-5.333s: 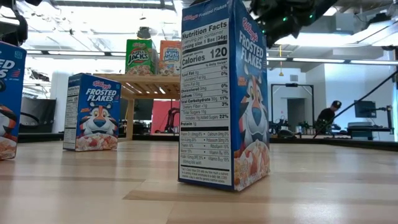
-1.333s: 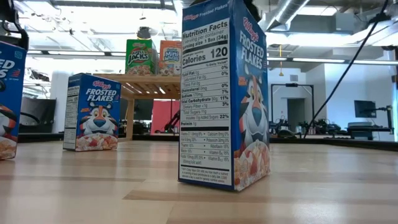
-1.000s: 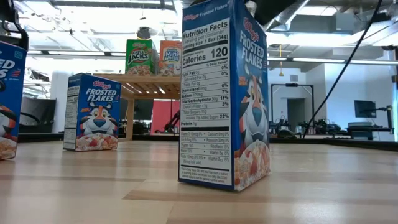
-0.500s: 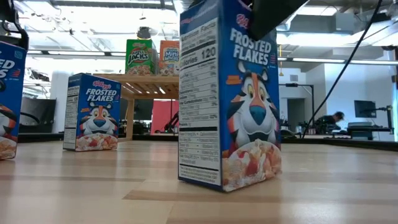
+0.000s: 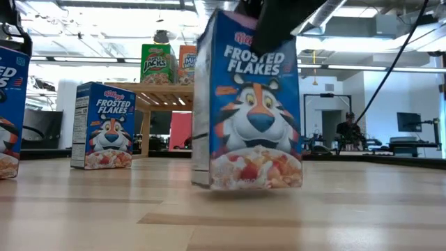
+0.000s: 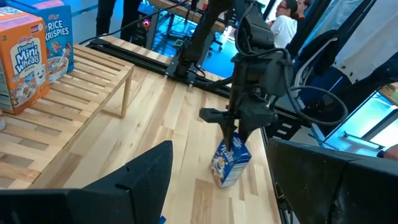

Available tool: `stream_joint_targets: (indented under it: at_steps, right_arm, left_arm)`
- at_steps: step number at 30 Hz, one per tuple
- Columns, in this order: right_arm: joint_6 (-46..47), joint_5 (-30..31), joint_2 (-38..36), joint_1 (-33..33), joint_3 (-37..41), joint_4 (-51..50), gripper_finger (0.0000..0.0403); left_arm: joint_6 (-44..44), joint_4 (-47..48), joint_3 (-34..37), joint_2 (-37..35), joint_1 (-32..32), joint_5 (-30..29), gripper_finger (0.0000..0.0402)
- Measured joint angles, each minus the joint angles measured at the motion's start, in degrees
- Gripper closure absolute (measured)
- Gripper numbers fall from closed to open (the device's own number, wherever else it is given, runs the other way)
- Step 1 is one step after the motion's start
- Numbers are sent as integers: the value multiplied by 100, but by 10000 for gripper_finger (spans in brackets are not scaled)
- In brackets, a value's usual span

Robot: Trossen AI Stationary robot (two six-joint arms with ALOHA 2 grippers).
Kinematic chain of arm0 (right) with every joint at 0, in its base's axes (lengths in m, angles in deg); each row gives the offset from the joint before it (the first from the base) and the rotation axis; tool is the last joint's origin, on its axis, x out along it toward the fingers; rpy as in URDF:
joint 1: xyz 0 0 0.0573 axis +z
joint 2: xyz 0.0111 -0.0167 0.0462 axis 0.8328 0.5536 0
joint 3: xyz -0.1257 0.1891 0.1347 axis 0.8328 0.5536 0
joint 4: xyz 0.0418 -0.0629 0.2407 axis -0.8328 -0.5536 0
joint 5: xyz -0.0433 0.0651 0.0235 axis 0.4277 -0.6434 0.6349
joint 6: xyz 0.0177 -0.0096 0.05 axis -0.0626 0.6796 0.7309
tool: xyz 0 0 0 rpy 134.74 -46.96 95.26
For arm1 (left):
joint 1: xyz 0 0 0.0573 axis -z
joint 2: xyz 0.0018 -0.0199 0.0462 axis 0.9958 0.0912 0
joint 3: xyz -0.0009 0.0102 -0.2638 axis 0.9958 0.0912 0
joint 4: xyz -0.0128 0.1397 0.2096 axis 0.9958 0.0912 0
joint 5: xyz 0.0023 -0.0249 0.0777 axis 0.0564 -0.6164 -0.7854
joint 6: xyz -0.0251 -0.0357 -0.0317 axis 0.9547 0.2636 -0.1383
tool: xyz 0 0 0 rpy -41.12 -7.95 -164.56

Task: Stack cereal on shelf
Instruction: Put the bottom right blue cereal box on the shelf

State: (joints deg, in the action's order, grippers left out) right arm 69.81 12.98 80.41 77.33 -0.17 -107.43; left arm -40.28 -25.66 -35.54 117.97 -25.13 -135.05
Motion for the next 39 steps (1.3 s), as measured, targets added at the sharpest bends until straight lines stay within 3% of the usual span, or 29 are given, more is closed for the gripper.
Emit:
stream_joint_targets:
  at_steps: [8,13,22,25,30,39]
  right_arm:
    - [105,-13,-349,-290,5,-156,266]
    - [263,72,-1206,-607,-1,-592,266]
    - [-29,1962,-3192,-1789,-6,-1480,268]
    - [-488,2241,-3637,-2461,-13,-1497,268]
    - [-1614,2040,-3908,-3851,-8,-1516,268]
    - [-3225,328,-3123,-5965,-300,-1005,269]
  left_arm:
    - [-15,0,0,0,0,-4,152]
    - [-17,30,2,1,0,-17,152]
    - [-174,102,2,2,0,-216,152]
    - [-215,122,2,0,0,-415,152]
    - [-130,122,2,0,0,-885,152]
    - [140,118,2,-28,0,-1745,152]
